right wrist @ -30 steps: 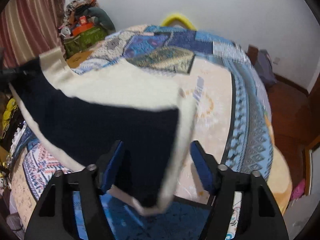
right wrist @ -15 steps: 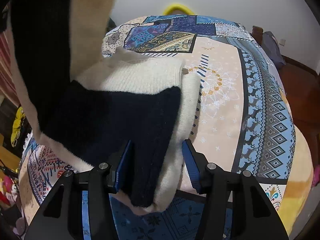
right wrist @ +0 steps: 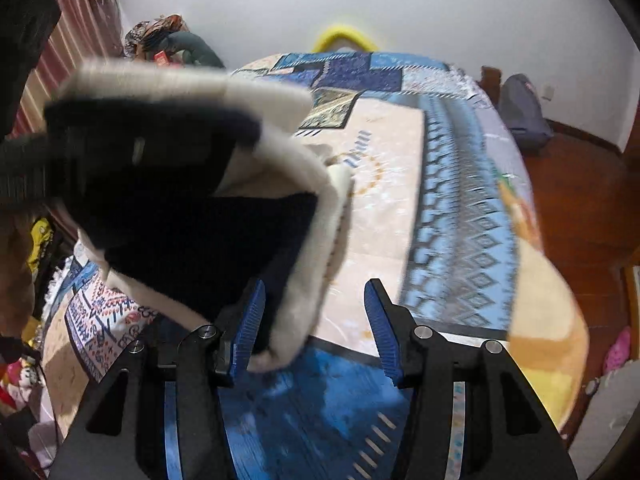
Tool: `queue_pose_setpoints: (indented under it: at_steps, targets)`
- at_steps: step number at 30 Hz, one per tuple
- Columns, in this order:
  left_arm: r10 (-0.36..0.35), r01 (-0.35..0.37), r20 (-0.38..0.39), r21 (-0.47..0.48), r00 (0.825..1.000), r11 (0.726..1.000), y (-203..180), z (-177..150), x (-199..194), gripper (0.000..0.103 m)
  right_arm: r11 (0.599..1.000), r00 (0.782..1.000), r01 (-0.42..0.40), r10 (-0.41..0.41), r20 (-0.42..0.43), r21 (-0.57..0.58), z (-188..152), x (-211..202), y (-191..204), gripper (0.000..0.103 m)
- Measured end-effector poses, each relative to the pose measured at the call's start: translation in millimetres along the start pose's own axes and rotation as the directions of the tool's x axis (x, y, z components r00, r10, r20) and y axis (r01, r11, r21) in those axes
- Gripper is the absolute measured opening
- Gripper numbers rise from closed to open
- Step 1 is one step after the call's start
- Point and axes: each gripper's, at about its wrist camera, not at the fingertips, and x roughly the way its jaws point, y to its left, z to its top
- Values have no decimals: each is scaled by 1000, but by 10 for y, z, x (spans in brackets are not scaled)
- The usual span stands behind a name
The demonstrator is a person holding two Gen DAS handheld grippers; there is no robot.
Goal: Fold small clothes
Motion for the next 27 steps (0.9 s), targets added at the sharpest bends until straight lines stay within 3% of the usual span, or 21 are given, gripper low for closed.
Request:
queue_pose_setpoints:
  at_steps: [4,8,10,13,16,21,23,27]
  targets:
    - [-52,52,-1,44,999,998,-87,-201,-242,55,999,999,35,-35,28,-15,3,-195,17,48]
    - [-89,89,48,6,995,996,82,-251,-588,62,999,997,42,-40,61,-32,63,-337,35,48]
    - [-80,83,90,-36,993,996,246,-240,-741,68,998,998,47,-44,53,-45,84,-322,59,48]
    - [-16,27,126,-91,992,995,514,-222,-830,69,997,998,51,-49,35,-63,108,-179,89,51]
    - [10,6,102,-154,995,988,768,-239,-685,71,998,1000,27,-27,5,-59,152,81,74,52]
    - [19,-30,-69,-154,997,988,910,-482,-94,71,999,999,27,-28,-19,-42,275,462,12,52]
    - [-5,-8,-74,-167,997,986,934,-606,-29,71,998,999,41,-41,10,-51,356,519,-9,52]
    - [19,-23,-39,-120,999,992,858,-696,-48,72,991,994,101,-96,61,-90,513,560,-20,52]
